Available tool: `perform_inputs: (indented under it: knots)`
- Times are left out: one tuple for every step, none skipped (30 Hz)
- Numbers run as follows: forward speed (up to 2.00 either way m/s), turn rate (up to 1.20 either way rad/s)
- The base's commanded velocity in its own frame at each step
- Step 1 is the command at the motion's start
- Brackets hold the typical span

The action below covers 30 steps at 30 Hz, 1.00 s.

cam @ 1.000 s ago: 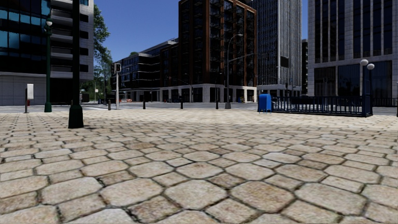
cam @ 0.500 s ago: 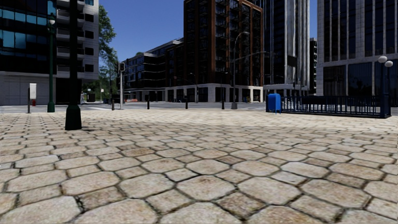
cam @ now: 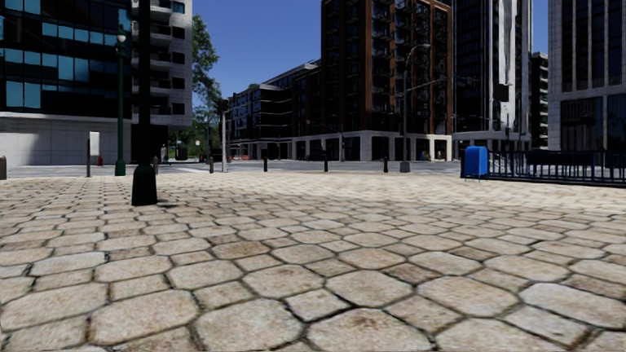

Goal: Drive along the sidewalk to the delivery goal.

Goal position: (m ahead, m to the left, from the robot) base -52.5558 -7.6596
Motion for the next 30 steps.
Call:
perform_inputs:
  knots:
    - [0.88, 0.35]
    - [0.89, 0.35]
    - [0.89, 0.35]
    - [0.89, 0.35]
    - [0.89, 0.35]
    - [0.90, 0.35]
    - [0.90, 0.35]
    - [0.90, 0.35]
    - [0.90, 0.35]
    - [0.90, 0.35]
    - [0.90, 0.35]
    - [0.90, 0.35]
    - [0.90, 0.35]
    - [0.90, 0.35]
    - [0.90, 0.35]
    - [0.90, 0.35]
    - [0.90, 0.35]
    - [0.90, 0.35]
    - [0.90, 0.35]
    - [0.90, 0.35]
    - [0.91, 0.35]
    - [0.91, 0.35]
    - [0.91, 0.35]
    - [0.91, 0.35]
    - [0.91, 0.35]
    - [0.91, 0.35]
    - [0.91, 0.35]
    - [0.91, 0.35]
    - [0.91, 0.35]
    - [0.91, 0.36]
